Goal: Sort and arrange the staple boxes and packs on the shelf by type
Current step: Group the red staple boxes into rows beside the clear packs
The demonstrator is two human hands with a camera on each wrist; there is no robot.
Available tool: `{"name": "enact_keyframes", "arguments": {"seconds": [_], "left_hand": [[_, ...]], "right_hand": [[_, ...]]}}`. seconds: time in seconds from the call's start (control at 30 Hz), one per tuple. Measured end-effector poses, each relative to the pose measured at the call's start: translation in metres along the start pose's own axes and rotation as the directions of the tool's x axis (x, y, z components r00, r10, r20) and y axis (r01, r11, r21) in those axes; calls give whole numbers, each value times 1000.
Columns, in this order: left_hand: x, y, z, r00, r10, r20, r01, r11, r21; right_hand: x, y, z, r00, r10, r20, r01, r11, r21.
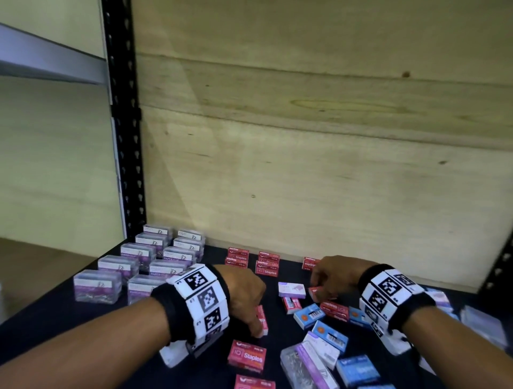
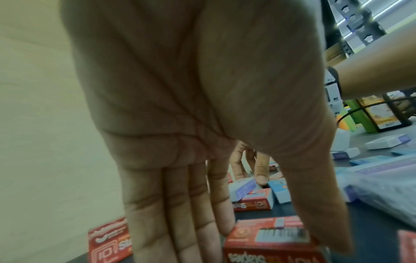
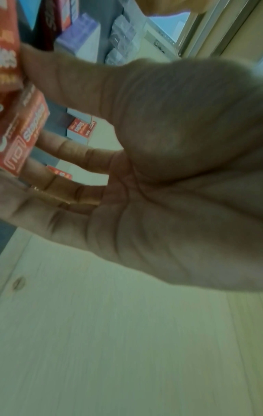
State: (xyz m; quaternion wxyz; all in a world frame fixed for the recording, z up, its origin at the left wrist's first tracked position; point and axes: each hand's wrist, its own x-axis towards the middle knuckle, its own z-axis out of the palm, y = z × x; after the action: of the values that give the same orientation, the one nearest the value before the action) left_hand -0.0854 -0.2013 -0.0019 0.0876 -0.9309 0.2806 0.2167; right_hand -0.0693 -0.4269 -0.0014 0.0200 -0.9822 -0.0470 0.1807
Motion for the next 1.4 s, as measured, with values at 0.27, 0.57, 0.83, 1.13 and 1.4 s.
{"name": "enact_keyframes", "arguments": {"seconds": [0.27,0.57,0.83,1.13,1.4], "left_hand": [[-2,-27,-11,998,53,20,-49,983,-175],[4,-39,-13,996,44,-79,-69,935,-349],[3,-37,-16,976,93,-197,-140,960,-241],[10,-35,-9,979,93,-181,-112,989,-94],[15,-37,-4,976,93,-198,-117,986,-115]], "right_hand": [[6,9,0,999,33,-8,-33,999,5],[6,14,-8,999,40,-6,-40,999,36],[5,11,-7,998,-18,65,18,1000,4],[4,9,-5,999,-32,-11,31,998,-47],[2,17,-5,997,-45,-60,42,998,-56]]}}
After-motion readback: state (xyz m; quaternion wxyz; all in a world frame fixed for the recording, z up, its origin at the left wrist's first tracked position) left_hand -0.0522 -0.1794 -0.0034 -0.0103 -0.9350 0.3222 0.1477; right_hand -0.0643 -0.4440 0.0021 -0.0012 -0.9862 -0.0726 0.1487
